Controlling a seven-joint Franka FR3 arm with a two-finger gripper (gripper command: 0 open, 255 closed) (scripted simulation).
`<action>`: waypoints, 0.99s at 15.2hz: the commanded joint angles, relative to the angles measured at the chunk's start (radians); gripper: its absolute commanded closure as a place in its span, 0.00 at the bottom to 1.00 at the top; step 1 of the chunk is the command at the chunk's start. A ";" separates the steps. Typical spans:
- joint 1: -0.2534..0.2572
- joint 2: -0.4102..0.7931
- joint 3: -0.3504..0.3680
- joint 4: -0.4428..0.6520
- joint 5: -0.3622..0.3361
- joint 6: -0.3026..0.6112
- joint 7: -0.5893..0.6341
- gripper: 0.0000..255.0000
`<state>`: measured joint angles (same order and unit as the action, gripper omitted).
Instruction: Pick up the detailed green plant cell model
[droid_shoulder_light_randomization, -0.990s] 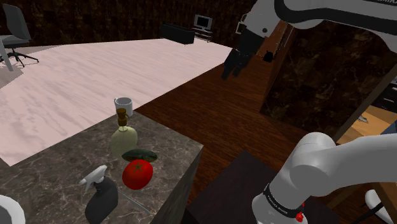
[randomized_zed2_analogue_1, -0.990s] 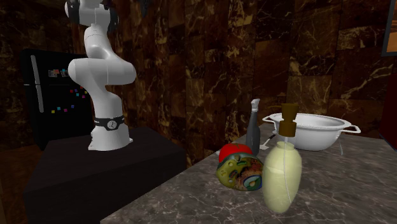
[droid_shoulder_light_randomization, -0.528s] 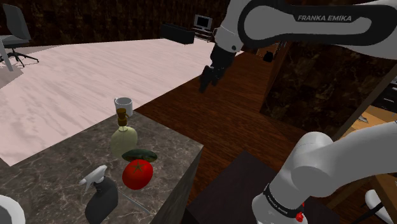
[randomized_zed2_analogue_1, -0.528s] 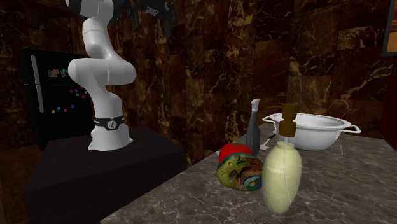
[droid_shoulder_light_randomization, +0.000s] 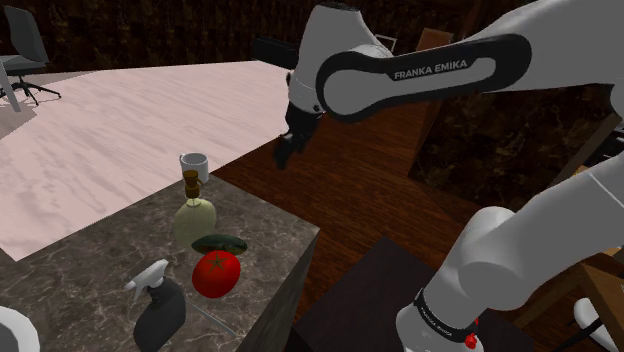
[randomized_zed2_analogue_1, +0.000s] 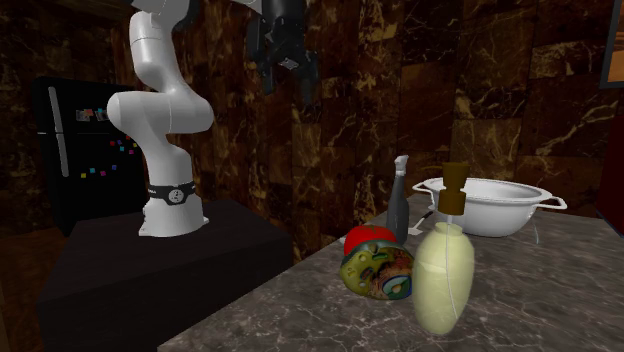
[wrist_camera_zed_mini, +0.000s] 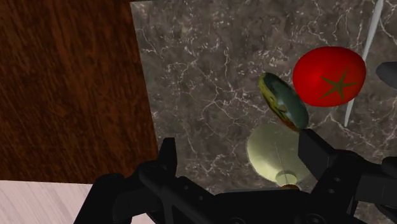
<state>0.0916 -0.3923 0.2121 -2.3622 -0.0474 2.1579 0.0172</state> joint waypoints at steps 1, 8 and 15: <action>0.002 0.062 0.033 0.012 -0.032 0.042 0.025 0.00; 0.002 0.315 0.129 0.097 -0.215 0.157 0.147 0.00; 0.054 0.591 0.155 0.238 -0.466 0.194 0.299 0.00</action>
<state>0.1392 0.1588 0.3704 -2.1484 -0.4753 2.3491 0.3032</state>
